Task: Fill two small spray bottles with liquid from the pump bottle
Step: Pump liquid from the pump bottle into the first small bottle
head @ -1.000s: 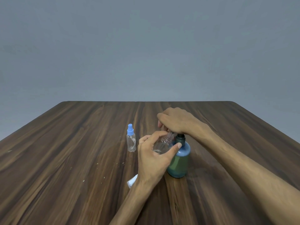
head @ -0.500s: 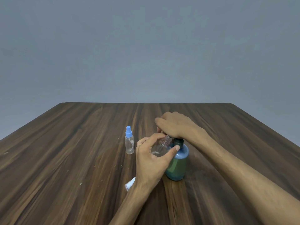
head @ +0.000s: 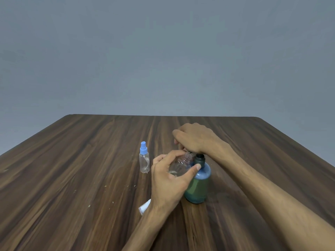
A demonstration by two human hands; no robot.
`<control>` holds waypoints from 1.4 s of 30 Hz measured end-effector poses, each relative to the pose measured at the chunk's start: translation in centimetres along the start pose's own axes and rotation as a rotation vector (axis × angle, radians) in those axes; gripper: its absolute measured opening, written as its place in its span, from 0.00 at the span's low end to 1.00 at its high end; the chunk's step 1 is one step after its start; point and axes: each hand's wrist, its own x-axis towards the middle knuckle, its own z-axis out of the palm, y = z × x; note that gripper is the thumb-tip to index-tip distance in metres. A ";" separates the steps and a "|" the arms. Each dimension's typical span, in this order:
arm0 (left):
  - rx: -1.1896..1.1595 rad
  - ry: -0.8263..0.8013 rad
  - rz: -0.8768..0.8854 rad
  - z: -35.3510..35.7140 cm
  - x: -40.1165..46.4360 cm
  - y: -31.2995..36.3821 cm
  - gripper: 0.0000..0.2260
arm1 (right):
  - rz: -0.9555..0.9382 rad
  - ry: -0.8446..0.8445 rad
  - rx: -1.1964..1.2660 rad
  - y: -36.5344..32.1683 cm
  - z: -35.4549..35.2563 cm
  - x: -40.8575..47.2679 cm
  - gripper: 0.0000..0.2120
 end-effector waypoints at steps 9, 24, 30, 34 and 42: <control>0.015 -0.003 0.016 -0.1 0.1 0.2 0.17 | -0.004 0.037 0.060 0.0 0.0 -0.2 0.23; 0.010 -0.011 0.012 -0.2 0.0 -0.2 0.16 | -0.003 0.048 0.035 0.0 -0.1 -0.2 0.24; 0.031 0.007 0.003 -0.1 0.0 -0.1 0.17 | 0.001 0.000 -0.003 -0.1 0.2 -0.2 0.26; 0.037 -0.001 0.020 -0.1 0.1 0.0 0.17 | -0.019 0.069 0.027 0.2 0.1 0.0 0.22; 0.046 0.000 0.027 -0.1 0.0 -0.1 0.17 | -0.019 0.038 0.036 0.2 -0.1 -0.1 0.27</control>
